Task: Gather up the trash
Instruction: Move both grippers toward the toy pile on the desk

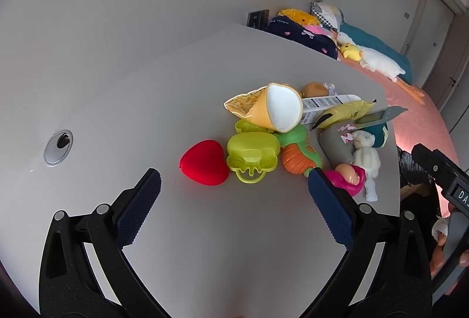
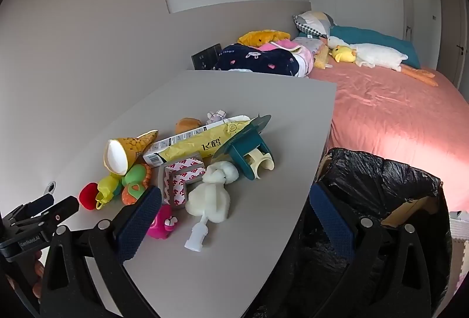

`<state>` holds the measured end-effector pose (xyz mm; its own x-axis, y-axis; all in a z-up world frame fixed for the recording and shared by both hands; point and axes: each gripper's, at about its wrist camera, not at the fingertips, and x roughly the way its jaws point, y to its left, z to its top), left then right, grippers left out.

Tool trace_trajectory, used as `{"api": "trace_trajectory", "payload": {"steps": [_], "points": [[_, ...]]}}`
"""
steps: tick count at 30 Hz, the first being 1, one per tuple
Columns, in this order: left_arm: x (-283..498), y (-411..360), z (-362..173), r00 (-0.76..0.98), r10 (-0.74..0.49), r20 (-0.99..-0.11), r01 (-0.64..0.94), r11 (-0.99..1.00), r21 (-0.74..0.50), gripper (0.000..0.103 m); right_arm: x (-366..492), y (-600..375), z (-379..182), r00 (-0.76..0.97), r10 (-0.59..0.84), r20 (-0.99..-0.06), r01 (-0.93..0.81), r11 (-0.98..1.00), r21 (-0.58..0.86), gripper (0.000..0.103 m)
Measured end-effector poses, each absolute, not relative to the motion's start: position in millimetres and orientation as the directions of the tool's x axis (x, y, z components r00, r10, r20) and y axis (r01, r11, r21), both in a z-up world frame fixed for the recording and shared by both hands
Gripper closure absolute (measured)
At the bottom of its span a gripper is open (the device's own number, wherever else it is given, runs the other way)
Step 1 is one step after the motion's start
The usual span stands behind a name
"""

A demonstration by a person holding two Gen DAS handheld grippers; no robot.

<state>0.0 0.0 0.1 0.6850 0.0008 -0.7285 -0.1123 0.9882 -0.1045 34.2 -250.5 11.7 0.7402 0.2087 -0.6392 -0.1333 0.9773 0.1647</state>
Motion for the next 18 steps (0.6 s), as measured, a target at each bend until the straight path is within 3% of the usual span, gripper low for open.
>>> {"api": "trace_trajectory", "payload": {"steps": [18], "points": [[-2.6, 4.9, 6.5, 0.698, 0.004, -0.716, -0.126, 0.985, -0.117, 0.006, 35.1, -252.7, 16.3, 0.74, 0.241, -0.628, -0.147, 0.969, 0.199, 0.002]]}}
